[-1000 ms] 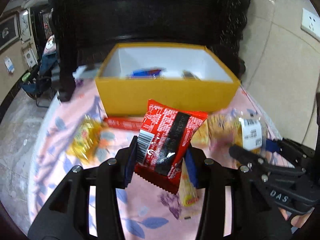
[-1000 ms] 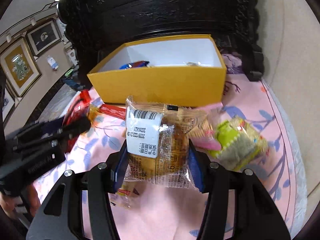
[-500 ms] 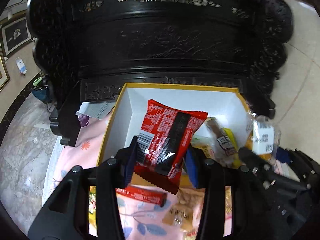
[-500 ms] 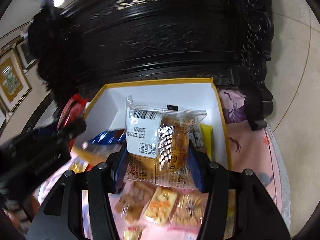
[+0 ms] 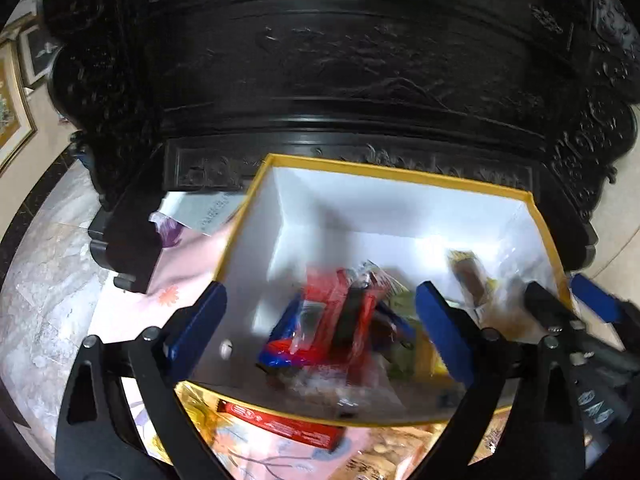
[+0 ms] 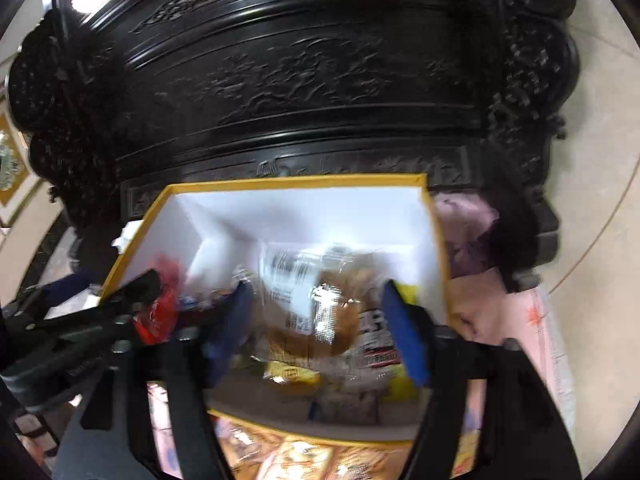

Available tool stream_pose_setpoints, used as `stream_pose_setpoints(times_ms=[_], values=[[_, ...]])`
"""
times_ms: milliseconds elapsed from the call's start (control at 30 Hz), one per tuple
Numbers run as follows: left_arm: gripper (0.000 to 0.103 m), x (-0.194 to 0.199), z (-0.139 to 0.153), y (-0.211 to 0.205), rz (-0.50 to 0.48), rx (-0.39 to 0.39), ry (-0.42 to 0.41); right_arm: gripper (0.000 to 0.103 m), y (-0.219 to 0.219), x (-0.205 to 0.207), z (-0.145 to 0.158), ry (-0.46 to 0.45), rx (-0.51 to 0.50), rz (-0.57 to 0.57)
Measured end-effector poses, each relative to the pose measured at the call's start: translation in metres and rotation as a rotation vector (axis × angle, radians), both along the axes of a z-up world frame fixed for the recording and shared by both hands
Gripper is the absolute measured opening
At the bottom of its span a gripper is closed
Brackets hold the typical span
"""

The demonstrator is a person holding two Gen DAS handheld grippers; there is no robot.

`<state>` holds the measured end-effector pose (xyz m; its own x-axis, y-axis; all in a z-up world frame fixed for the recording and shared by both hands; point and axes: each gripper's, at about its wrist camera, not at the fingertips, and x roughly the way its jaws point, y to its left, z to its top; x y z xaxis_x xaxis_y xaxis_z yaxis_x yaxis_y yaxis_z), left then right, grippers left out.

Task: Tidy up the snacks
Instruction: 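Lower both snacks into the yellow box and open both tools, then grasp the wafer stick bag with left tool while right tool grasps pink cookie bag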

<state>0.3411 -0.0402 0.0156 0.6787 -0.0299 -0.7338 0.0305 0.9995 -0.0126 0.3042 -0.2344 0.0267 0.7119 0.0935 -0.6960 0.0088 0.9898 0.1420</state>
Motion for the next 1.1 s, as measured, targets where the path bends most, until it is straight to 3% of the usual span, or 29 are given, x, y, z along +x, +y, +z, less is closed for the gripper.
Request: stream_pose_setpoints(times_ms=[100,133,167,300,433,500,633,733,833,867,933,967,1000,1100], values=[[0.097,-0.011,-0.005,0.010,-0.005,0.023,0.013,0.083,-0.014,-0.022,0.005,-0.002,-0.012,0.019],[0.097,-0.024,-0.006,0.016,-0.012,0.020,-0.005,0.088,-0.020,-0.034,0.005,-0.003,-0.023,0.026],[0.097,-0.035,-0.007,0.020,-0.013,0.022,-0.019,0.100,-0.026,-0.046,0.003,-0.004,-0.037,0.025],[0.098,-0.096,-0.030,0.032,-0.045,0.044,-0.029,0.102,-0.062,-0.109,-0.034,0.052,-0.045,-0.028],[0.098,-0.153,-0.065,0.034,-0.078,0.003,0.014,0.102,-0.082,-0.146,-0.085,0.142,0.100,-0.071],[0.098,-0.179,-0.083,0.031,-0.073,-0.005,0.034,0.102,-0.068,-0.149,-0.103,0.178,0.096,-0.033],[0.098,-0.212,-0.104,0.024,-0.084,0.007,0.067,0.100,-0.030,-0.133,-0.118,0.178,-0.010,0.004],[0.098,-0.222,-0.108,0.024,-0.090,0.016,0.089,0.094,-0.017,-0.108,-0.134,0.218,-0.101,-0.010],[0.098,-0.226,-0.113,0.026,-0.084,0.017,0.110,0.095,-0.003,-0.102,-0.142,0.189,-0.174,-0.026],[0.098,-0.226,-0.114,0.027,-0.083,0.012,0.115,0.092,0.003,-0.100,-0.143,0.182,-0.192,-0.021],[0.098,-0.226,-0.116,0.026,-0.081,0.007,0.127,0.057,0.012,-0.103,-0.147,0.192,-0.172,0.026],[0.098,-0.226,-0.116,0.025,-0.083,0.004,0.129,0.049,0.015,-0.107,-0.145,0.188,-0.182,0.035],[0.098,-0.227,-0.115,0.024,-0.087,0.003,0.129,0.046,0.018,-0.113,-0.143,0.198,-0.190,0.049],[0.098,-0.227,-0.114,0.015,-0.115,0.003,0.129,0.040,0.009,-0.134,-0.138,0.224,-0.083,0.081]])
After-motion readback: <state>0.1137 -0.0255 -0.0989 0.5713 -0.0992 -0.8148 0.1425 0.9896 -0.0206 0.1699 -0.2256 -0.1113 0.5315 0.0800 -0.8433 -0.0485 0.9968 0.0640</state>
